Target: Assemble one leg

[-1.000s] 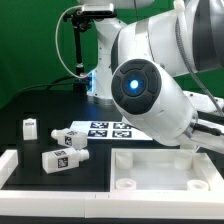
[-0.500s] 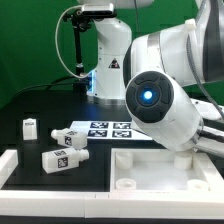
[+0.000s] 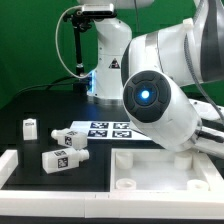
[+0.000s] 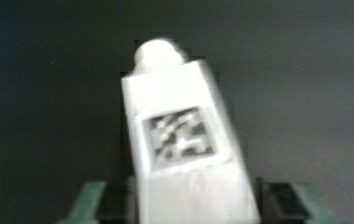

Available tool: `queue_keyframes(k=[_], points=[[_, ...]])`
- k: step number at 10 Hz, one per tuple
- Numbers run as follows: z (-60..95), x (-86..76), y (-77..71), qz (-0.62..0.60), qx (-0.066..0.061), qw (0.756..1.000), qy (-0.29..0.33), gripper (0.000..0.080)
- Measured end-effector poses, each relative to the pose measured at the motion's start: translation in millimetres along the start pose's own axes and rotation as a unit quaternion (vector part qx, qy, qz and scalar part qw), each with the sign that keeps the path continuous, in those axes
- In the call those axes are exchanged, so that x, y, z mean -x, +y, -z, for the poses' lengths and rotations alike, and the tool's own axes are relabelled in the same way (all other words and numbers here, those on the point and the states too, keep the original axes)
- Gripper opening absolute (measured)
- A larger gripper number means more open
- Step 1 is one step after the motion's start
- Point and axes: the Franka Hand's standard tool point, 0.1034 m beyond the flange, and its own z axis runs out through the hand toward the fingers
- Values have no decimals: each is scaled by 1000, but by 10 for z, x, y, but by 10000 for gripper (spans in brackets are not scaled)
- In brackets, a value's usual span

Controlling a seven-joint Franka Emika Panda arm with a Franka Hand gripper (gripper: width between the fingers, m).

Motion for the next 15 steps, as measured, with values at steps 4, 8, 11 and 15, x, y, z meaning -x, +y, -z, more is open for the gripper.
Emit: queue_keyframes(k=[4,8,11,15], points=[[1114,222,234,44,-45,998,20,284],[1668,107,76,66,-72,987,129,284],[1747,109,1,78,-81,968,223,284],[2228,301,-202,164,-30,889,426,285]])
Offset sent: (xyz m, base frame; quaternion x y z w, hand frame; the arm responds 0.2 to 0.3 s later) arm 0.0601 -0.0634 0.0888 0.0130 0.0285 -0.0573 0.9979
